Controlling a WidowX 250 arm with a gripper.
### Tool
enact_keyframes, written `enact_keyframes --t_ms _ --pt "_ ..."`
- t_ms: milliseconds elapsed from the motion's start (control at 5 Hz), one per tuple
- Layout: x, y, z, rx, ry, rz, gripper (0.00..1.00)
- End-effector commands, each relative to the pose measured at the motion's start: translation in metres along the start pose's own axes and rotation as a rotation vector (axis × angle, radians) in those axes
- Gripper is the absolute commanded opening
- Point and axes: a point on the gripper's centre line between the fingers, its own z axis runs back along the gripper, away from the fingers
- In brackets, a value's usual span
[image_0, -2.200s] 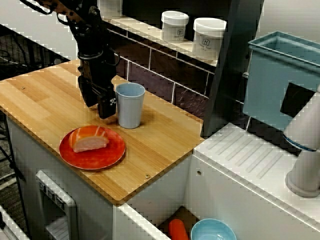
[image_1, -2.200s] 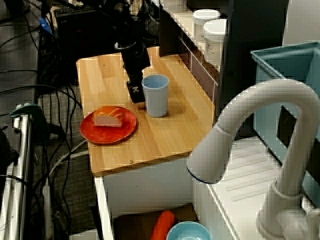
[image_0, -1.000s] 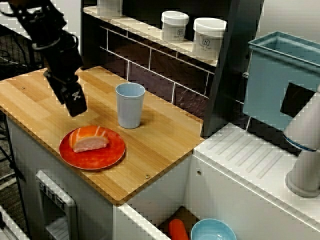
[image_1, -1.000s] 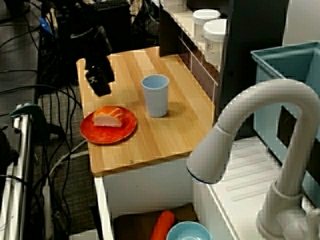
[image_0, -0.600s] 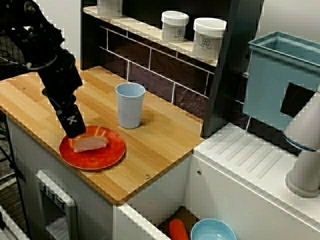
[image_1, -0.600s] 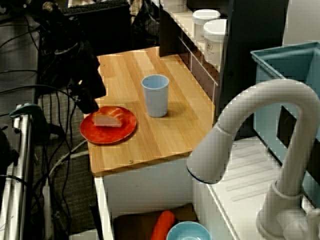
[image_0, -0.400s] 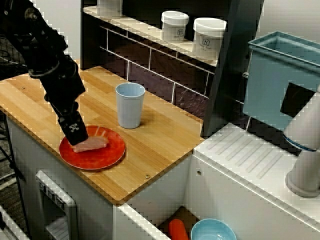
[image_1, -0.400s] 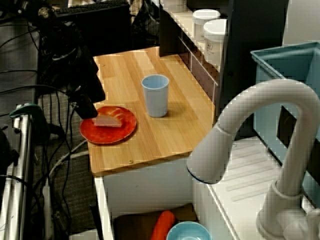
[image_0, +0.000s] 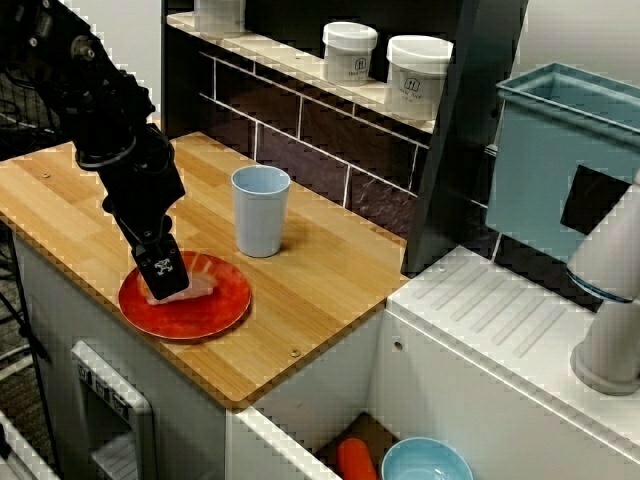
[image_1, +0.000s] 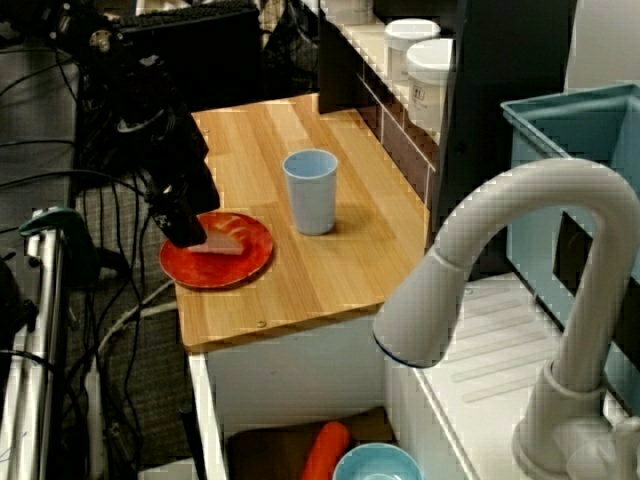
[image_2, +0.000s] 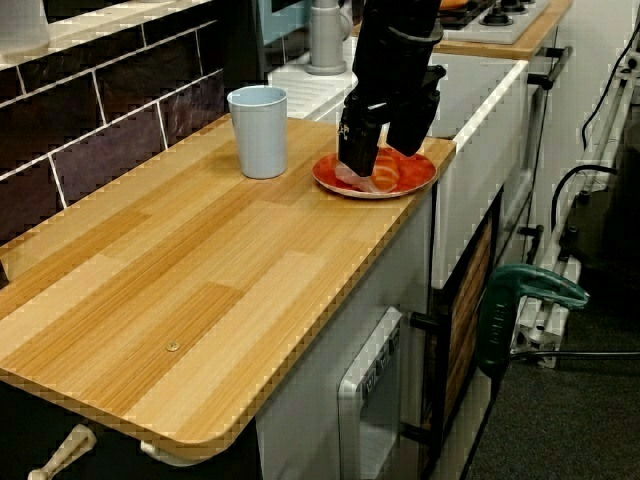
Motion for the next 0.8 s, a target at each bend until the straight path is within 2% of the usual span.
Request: enact_keyframes --t_ms 0,200,400,600 --pt "0.0032 0.0099 -0.0052 0.021 -0.007 0.006 1.0" --pt "0.0027 0.0107 -0.0115 0.023 0.01 0.008 1.0" --pt "0.0007 0.0097 -0.0148 0.02 0.016 0.013 0.0" --pt "0.0008 0.0104 -0.0129 0.019 0.022 0.015 0.0"
